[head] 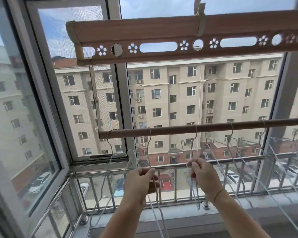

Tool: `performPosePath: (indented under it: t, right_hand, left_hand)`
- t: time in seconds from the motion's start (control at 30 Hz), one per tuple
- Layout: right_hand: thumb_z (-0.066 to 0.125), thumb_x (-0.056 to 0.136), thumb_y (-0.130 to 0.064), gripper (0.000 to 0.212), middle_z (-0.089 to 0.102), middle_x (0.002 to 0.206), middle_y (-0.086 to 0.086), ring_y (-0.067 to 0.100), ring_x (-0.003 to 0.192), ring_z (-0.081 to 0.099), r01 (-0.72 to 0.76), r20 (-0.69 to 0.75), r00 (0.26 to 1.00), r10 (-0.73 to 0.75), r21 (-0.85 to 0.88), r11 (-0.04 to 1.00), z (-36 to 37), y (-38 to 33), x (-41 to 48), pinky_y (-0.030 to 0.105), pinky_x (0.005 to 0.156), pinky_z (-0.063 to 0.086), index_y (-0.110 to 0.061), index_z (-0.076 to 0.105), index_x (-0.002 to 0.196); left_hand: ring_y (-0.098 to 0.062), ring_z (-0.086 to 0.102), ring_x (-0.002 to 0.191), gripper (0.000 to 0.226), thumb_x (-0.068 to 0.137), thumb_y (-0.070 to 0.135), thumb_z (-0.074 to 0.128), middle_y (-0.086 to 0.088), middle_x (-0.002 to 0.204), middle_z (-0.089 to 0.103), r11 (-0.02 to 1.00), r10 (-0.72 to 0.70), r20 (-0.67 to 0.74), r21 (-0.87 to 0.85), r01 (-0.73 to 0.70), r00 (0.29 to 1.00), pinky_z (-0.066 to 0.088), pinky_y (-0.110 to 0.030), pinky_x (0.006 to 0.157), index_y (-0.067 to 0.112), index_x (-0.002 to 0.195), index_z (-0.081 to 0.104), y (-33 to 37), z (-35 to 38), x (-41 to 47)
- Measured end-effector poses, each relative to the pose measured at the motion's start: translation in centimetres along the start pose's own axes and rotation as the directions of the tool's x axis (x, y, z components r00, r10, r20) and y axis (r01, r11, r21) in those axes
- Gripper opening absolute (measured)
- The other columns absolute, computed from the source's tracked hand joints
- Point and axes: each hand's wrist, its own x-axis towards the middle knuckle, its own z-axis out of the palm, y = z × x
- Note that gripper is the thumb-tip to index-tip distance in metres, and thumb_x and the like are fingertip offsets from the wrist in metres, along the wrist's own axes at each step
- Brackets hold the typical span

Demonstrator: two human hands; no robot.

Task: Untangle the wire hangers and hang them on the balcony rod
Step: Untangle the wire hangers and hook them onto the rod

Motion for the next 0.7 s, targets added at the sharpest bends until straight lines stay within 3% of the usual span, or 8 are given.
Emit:
performPosePath:
  t: [0.27,0.4,0.53,0.7]
  right_hand:
    - [0.042,0.095,-0.011,0.024,0.062,0.061,0.007,0.018,0.055,0.054,0.028,0.037,0.999,-0.028,-0.005,1.000,0.3,-0.6,-0.9,0.032,0.055,0.043,-0.017,0.063,0.085]
    - [0.042,0.095,-0.012,0.024,0.062,0.059,0.008,0.001,0.035,0.041,0.028,0.051,0.998,-0.027,-0.015,1.000,0.3,-0.8,-1.0,0.022,0.043,0.034,-0.015,0.063,0.084]
    - [0.043,0.095,-0.011,0.021,0.062,0.062,0.009,-0.002,0.036,0.047,0.043,0.103,0.994,-0.044,0.009,0.999,0.7,-1.6,-1.5,0.010,0.039,0.035,-0.015,0.062,0.087]
    - [0.043,0.095,-0.010,0.023,0.061,0.060,0.007,-0.001,0.036,0.046,0.018,0.122,0.992,-0.023,0.040,0.999,1.4,-1.9,-1.5,0.012,0.040,0.036,-0.017,0.061,0.082]
  left_hand:
    - [-0.021,0.065,0.052,0.013,0.089,0.009,0.059,-0.013,0.074,0.069,1.000,0.002,-0.032,0.000,-0.002,0.999,0.053,-0.029,0.050,-0.001,0.095,0.065,-0.1,-1.3,-0.2]
    - [-0.024,0.063,0.053,0.012,0.090,0.008,0.058,-0.016,0.077,0.067,1.000,0.013,-0.044,-0.013,-0.014,0.999,0.054,-0.031,0.052,-0.002,0.096,0.063,0.0,-1.2,-0.4]
    - [-0.023,0.064,0.052,0.012,0.091,0.007,0.056,-0.015,0.076,0.066,1.000,0.008,-0.044,-0.019,-0.009,0.999,0.054,-0.030,0.051,-0.002,0.096,0.062,0.1,-1.0,-0.5]
    - [-0.024,0.064,0.053,0.013,0.091,0.007,0.056,-0.016,0.076,0.066,1.000,0.004,-0.050,-0.027,-0.005,0.999,0.055,-0.031,0.051,-0.003,0.095,0.062,0.1,-1.1,-0.4]
